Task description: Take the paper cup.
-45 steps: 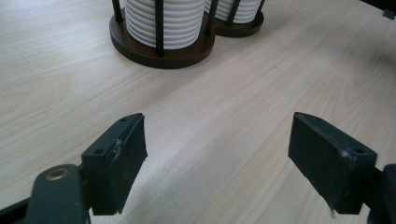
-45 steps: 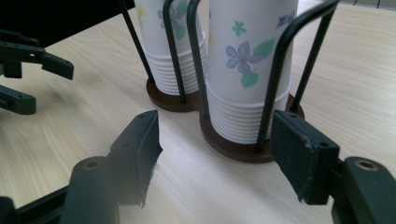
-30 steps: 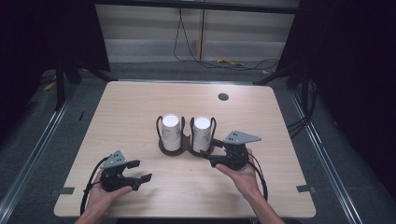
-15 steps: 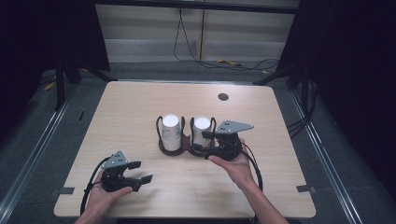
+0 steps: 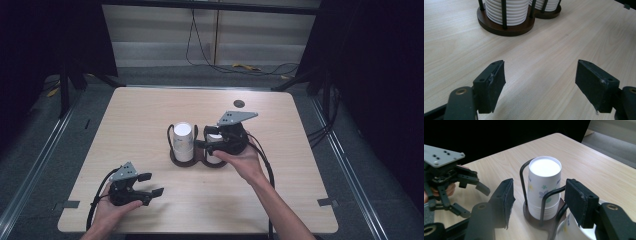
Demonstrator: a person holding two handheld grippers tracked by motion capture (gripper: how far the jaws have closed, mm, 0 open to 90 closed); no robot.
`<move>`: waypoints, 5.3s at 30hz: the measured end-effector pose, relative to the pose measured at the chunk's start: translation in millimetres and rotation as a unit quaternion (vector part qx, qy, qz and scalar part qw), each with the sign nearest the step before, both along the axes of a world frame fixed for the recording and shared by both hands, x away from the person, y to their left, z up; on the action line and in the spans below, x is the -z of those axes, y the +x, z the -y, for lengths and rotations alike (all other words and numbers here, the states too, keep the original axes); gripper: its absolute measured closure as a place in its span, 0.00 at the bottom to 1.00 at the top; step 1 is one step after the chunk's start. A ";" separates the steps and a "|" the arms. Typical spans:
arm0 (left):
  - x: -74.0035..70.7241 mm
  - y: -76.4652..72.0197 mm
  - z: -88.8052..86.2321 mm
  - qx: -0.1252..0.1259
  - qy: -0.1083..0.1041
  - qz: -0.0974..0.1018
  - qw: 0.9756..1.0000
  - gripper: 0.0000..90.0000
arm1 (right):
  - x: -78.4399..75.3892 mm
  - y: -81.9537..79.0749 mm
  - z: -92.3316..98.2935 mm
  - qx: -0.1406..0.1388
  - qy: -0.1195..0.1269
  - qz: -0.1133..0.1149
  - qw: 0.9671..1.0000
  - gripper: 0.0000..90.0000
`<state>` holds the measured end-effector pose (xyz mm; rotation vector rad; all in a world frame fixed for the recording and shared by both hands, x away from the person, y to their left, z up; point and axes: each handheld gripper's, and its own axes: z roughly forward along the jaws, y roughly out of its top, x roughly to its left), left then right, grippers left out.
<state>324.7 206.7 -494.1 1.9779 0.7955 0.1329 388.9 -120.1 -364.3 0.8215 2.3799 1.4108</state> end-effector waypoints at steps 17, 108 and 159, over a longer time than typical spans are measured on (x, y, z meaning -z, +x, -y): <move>0.5 0.8 -2.1 0.000 0.002 -0.004 1.000 0.26 | -6.3 42.7 -38.5 -0.040 -0.056 -0.038 0.997 0.38; 1.0 1.8 -4.4 0.004 0.014 -0.008 1.000 0.26 | -6.1 95.5 -85.3 -0.101 -0.226 -0.129 0.960 0.40; 3.5 3.1 -3.0 -0.001 0.009 -0.011 1.000 0.25 | -45.8 82.7 -59.4 -0.074 -0.155 -0.088 0.981 0.41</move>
